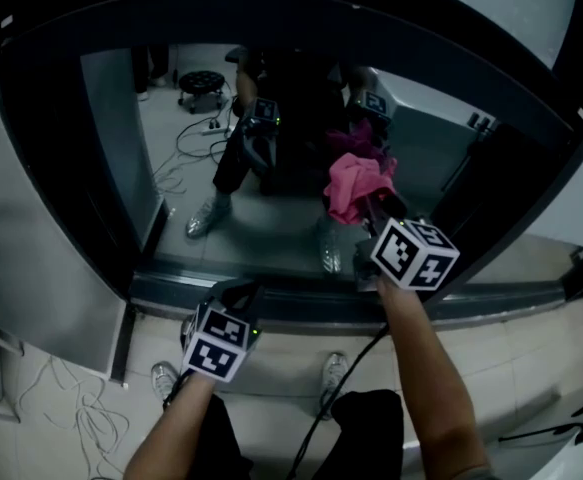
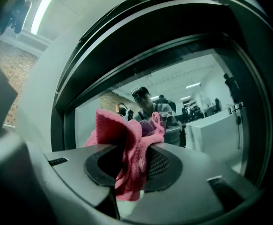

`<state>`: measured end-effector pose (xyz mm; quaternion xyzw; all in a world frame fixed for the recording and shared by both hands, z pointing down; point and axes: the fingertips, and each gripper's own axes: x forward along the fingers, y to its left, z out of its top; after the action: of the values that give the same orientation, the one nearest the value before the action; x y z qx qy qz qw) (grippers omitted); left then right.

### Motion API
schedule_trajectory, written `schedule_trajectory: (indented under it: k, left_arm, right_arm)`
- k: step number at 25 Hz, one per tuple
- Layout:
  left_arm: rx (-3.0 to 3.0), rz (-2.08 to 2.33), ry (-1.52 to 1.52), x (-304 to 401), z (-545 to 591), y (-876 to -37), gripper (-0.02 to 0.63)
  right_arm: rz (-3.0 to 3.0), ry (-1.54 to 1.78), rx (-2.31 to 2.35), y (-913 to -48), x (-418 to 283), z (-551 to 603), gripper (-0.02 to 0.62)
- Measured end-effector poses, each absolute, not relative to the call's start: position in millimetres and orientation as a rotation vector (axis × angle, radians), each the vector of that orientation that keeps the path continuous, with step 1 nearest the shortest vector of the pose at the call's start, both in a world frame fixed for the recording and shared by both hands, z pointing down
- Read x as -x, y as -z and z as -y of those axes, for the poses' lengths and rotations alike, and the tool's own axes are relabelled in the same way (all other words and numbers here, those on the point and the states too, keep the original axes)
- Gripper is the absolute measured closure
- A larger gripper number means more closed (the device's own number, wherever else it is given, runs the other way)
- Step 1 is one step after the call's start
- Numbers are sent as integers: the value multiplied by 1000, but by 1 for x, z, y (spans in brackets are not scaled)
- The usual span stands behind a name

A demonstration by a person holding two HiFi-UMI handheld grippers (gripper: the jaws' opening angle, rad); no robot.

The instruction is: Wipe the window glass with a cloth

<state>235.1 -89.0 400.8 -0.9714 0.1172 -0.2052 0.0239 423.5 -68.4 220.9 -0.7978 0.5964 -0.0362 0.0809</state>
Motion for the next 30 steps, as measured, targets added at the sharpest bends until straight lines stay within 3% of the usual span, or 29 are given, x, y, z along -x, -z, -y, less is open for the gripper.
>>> schedule_trajectory:
  k: [17, 30]
  left_arm:
    - [3030, -362, 725, -229, 90, -436, 601]
    - [3004, -459, 788, -177, 113, -444, 601]
  right_arm:
    - [-1679, 395, 2549, -349, -446, 46, 509]
    - [-1785, 683, 2542, -438, -396, 93, 509]
